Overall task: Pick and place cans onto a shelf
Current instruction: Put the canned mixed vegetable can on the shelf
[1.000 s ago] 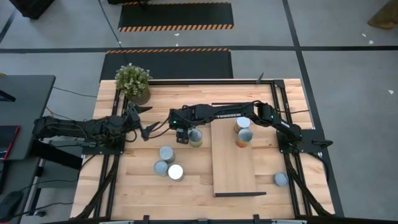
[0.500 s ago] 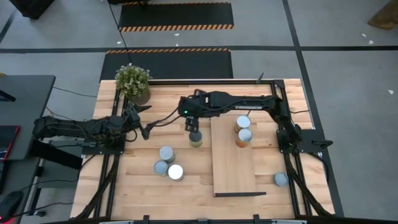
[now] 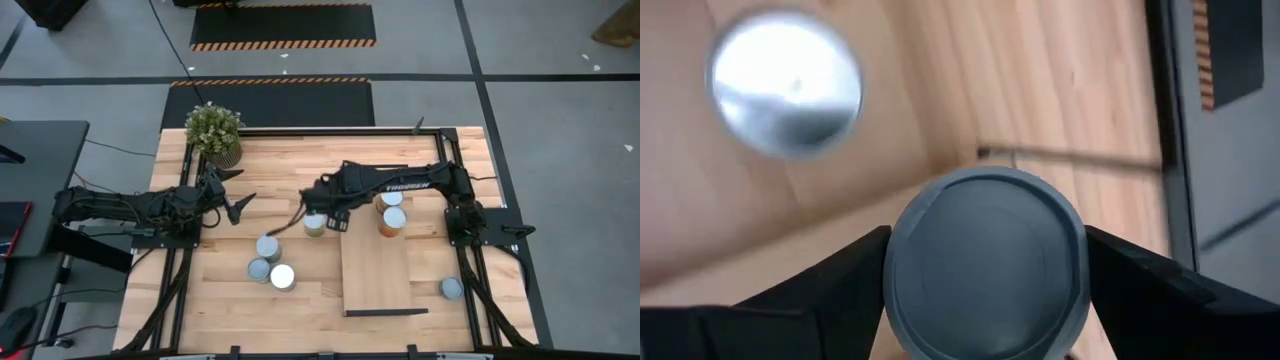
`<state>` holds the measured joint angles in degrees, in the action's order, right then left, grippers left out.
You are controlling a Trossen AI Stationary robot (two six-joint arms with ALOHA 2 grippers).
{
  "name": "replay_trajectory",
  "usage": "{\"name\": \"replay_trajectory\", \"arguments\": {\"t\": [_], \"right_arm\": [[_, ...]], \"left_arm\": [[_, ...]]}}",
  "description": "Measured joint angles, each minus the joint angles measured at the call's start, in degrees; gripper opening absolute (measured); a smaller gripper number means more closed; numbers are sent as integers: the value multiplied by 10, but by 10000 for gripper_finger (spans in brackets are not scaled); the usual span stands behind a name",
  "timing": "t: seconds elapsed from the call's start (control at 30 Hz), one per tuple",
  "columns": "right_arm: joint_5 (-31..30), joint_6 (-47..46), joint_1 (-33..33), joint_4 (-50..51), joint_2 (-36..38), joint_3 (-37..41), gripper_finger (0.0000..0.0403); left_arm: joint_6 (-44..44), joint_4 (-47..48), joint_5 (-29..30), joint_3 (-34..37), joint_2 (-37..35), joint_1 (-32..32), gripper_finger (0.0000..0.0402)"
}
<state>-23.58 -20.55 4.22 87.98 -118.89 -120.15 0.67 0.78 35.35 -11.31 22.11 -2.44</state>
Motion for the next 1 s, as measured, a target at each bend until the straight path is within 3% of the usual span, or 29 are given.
{"name": "replay_trajectory", "arguments": {"t": [0.3,0.73,1.0], "right_arm": [[11,-32,17,-24,36,97,309],[38,-36,-18,-300,197,384,310],[46,-34,-50,-343,210,428,332]], "left_arm": [[0,0,0,0,0,0,386],[-1,-7,0,0,0,0,386],[-1,-6,0,0,0,0,386]]}}
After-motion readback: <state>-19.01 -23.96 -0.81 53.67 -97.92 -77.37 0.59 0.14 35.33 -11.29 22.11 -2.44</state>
